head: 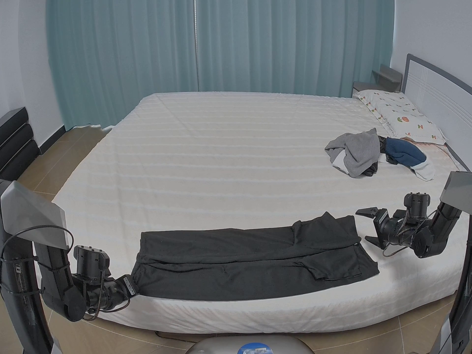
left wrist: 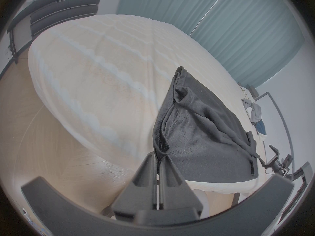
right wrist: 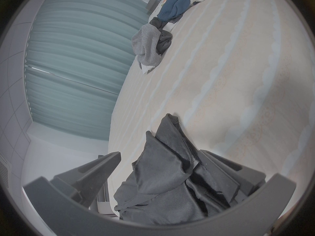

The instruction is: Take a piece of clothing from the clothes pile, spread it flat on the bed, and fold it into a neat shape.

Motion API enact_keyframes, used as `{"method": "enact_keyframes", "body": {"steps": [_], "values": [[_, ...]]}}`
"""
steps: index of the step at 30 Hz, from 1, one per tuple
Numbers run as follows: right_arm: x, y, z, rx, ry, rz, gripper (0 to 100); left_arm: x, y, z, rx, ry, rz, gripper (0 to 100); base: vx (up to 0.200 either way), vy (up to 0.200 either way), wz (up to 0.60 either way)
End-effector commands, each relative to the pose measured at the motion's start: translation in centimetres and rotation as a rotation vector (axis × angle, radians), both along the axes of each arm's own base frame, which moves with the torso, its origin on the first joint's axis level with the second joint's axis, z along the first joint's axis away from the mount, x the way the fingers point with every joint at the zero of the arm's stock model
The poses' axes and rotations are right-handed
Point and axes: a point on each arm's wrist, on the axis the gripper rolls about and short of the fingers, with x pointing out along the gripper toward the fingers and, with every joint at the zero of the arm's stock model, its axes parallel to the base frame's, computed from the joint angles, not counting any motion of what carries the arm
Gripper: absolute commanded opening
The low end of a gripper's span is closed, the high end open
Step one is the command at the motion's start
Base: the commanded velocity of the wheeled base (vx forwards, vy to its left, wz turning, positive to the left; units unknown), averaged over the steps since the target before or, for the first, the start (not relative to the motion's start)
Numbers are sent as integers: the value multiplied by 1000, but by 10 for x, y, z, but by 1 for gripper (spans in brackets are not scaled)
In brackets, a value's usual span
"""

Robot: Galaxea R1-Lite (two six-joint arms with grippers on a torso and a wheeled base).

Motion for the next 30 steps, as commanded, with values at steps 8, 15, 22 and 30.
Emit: {"method": "enact_keyframes", "body": {"steps": [8, 15, 22, 30], "values": [[-3, 0, 1, -1, 4, 0, 100, -6, 1, -2, 49, 21, 1, 0, 0, 0, 0], [-6, 2, 10, -2, -13, 6, 100, -4, 2, 1, 44, 1, 6, 100, 0, 0, 0], [-12, 15, 23, 0, -25, 38, 100, 8, 18, 18, 25, -99, 84, 100, 0, 0, 0], [-17, 47, 34, -8, -8, 69, 100, 28, 17, 46, -165, -232, 210, 100, 0, 0, 0]]}}
